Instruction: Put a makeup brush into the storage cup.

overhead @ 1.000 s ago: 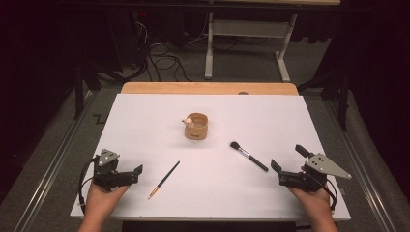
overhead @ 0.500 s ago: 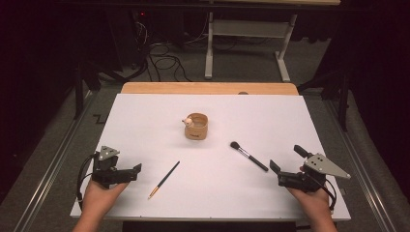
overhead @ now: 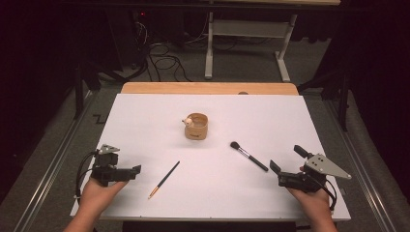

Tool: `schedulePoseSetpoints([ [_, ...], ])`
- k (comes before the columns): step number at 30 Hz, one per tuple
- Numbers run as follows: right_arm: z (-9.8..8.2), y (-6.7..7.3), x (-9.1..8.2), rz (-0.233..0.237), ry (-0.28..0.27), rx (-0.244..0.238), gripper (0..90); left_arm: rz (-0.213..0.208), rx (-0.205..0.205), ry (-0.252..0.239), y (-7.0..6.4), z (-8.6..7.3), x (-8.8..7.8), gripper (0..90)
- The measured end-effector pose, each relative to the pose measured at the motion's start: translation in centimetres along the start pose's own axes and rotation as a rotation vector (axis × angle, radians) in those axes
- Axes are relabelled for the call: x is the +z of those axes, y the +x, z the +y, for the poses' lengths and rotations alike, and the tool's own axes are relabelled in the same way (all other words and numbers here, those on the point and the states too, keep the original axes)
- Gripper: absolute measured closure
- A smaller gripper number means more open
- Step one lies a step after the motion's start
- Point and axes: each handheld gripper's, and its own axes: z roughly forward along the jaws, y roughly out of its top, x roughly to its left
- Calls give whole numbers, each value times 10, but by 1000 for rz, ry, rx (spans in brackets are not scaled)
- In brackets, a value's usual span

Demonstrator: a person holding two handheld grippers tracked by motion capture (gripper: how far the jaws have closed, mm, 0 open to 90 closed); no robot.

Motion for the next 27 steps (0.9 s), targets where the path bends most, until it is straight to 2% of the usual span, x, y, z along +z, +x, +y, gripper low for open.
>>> schedulePoseSetpoints([
  [10, 0, 0, 0, 2, -3, -1, 11, -3, 8, 84, 2, 7, -1, 80],
  [11, 0, 0, 0, 2, -3, 0, 11, -5, 12, 104, 2, 8, 0, 80],
  [18, 0, 0, -1, 2, -7, 0, 11, -9, 3, 149, 4, 9, 4, 90],
  [27, 0, -1, -1, 3, -7, 4, 11, -9, 34, 219, 2, 10, 8, 100],
])
